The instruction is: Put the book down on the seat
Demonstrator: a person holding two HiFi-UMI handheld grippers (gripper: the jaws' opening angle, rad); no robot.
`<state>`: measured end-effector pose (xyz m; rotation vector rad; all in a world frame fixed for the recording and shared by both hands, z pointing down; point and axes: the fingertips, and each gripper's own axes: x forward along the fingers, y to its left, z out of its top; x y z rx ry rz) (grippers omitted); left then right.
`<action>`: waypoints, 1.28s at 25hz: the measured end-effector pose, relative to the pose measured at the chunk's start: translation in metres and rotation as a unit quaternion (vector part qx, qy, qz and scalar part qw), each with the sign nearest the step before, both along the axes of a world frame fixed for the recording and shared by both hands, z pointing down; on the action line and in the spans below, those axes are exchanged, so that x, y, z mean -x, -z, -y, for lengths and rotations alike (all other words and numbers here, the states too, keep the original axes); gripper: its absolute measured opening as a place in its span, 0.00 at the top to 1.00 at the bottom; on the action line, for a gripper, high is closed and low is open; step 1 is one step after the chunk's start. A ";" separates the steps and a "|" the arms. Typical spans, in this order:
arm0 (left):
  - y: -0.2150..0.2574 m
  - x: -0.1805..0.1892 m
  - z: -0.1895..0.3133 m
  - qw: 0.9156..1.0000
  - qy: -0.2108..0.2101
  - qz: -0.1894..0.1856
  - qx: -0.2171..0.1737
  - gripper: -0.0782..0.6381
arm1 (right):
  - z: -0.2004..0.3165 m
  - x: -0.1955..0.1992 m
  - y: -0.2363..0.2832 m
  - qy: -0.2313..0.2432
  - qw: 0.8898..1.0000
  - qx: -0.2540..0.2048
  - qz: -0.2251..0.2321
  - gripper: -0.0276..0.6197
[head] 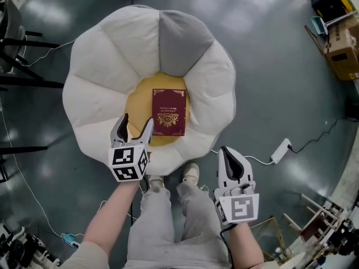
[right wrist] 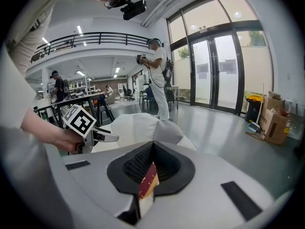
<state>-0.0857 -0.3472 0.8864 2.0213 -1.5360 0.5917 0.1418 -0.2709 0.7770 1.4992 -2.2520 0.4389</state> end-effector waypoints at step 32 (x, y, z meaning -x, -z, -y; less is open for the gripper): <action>0.583 0.020 -0.093 0.958 -0.034 -0.068 -0.276 0.88 | -0.045 0.022 0.487 0.022 0.978 -0.209 0.002 0.96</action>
